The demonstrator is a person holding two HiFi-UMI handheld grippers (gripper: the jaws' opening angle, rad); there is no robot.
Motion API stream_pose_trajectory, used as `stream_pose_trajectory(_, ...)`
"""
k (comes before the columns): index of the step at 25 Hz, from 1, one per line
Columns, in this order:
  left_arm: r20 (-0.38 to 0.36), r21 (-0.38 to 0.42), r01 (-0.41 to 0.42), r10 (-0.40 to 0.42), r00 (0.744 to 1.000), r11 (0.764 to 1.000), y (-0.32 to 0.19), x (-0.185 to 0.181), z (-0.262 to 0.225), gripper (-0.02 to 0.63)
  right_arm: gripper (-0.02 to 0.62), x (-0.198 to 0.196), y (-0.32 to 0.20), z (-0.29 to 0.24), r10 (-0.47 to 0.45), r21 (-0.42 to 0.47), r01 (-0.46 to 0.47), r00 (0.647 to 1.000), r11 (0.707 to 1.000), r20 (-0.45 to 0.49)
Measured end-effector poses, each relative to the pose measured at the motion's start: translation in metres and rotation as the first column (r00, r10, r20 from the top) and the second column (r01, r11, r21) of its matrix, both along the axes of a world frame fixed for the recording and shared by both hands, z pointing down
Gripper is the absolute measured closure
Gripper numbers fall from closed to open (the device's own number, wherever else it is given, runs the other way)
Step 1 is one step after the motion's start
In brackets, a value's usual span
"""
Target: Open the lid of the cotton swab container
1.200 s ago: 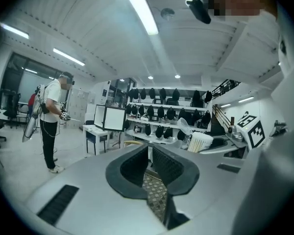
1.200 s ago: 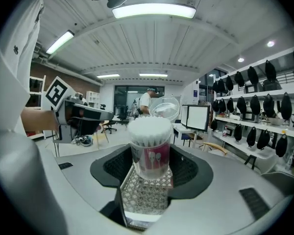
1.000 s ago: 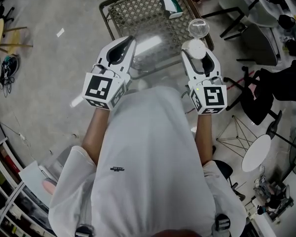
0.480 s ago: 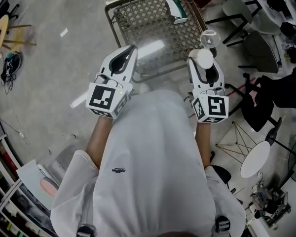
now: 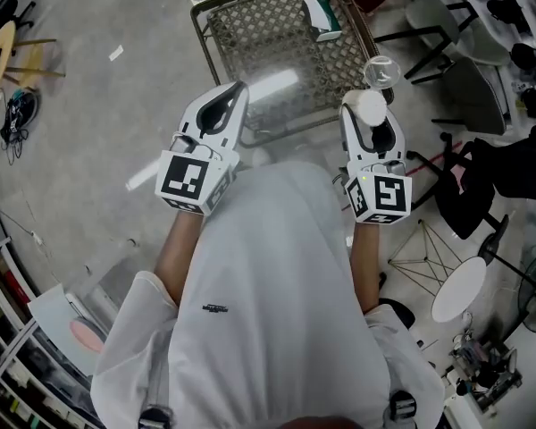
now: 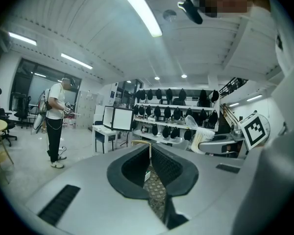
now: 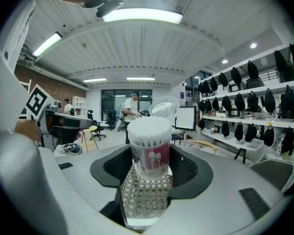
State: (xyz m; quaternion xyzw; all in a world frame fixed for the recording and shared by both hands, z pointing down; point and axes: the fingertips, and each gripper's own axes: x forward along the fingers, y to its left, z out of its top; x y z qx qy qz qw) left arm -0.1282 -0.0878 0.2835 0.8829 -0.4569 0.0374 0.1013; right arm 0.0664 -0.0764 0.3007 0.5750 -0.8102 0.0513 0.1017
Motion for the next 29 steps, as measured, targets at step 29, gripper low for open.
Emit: stream_pose_trajectory(29,0.007,0.01,-0.014,0.014,1.0,1.0,0.0054,0.0055,-0.0002,0.594,0.373,0.0083,-0.0003,-0.0011,0.034,0.006,-0.034,0.999,0.999,0.016)
